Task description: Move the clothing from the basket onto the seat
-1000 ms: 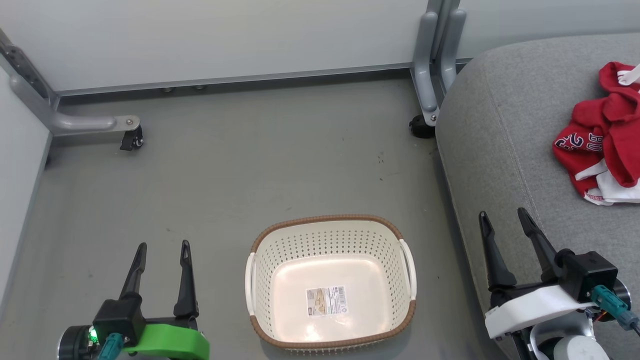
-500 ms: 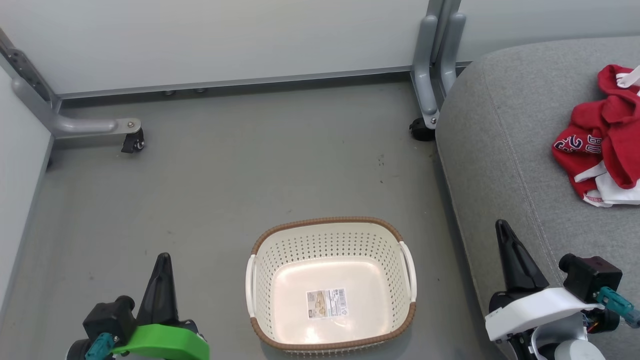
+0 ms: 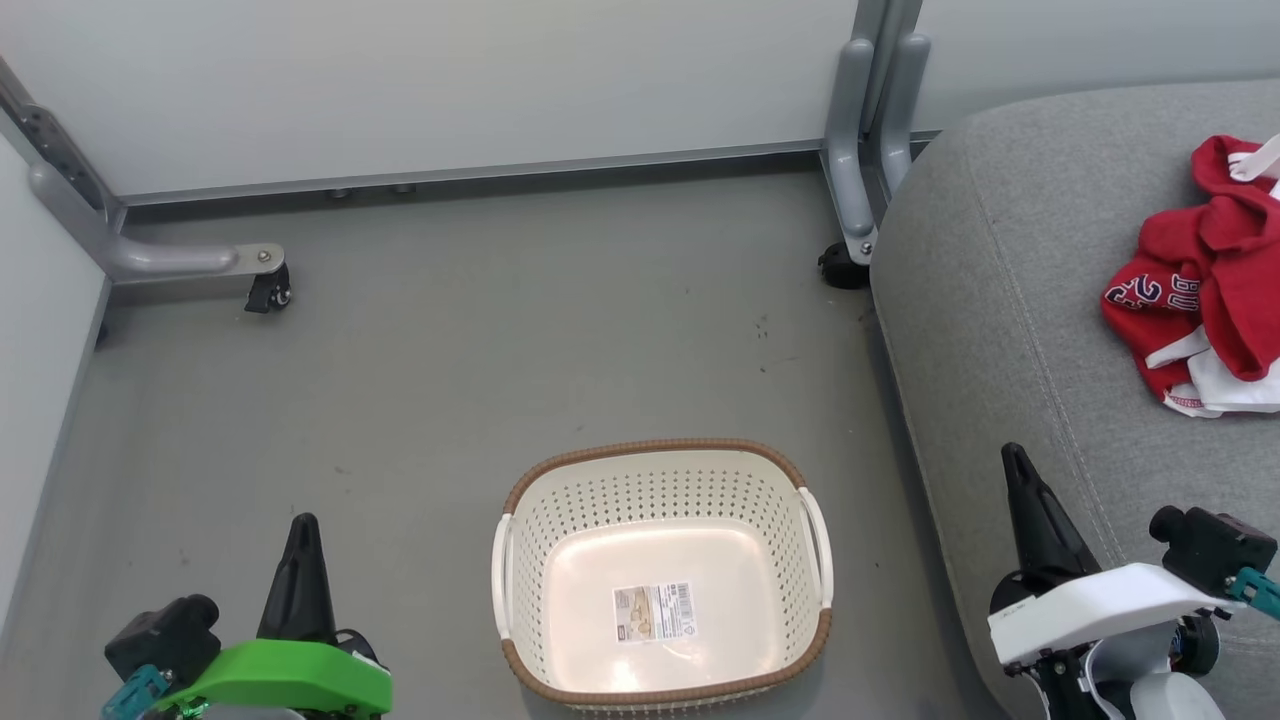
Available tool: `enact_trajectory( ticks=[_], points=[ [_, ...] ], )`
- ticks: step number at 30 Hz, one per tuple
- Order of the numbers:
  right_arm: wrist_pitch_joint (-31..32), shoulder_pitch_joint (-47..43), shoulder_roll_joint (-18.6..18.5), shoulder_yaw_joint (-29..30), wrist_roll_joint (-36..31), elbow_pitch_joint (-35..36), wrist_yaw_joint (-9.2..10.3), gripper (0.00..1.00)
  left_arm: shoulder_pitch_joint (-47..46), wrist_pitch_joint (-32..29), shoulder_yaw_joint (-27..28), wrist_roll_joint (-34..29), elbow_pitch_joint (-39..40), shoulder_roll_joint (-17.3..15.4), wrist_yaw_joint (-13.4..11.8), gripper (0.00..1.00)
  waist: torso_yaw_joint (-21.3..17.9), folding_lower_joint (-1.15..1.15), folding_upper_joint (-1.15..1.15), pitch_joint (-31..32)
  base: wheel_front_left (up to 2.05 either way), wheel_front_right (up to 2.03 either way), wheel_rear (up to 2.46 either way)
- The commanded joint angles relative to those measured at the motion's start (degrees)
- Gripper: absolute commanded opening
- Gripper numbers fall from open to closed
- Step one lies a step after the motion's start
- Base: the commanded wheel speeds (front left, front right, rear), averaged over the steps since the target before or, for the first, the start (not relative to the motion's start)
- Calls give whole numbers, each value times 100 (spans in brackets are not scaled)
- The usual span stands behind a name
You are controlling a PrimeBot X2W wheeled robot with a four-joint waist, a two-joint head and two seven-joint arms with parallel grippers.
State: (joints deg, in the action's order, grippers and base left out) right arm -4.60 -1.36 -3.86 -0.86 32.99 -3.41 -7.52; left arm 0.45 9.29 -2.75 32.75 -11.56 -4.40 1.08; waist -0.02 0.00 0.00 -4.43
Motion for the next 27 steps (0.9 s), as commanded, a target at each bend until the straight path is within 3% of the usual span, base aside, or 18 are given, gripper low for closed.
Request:
enact_trajectory(
  ticks=[1,27],
  points=[
    [26,157,-36,15,265,32,1,0,-192,-47,60,249,49,1,49,0,0,0,0,7,0,0,0],
    [285,368,-108,118,2370,-333,1,0,-375,-574,358,2252,-47,45,265,0,1,0,0,112,0,0,0]
  ],
)
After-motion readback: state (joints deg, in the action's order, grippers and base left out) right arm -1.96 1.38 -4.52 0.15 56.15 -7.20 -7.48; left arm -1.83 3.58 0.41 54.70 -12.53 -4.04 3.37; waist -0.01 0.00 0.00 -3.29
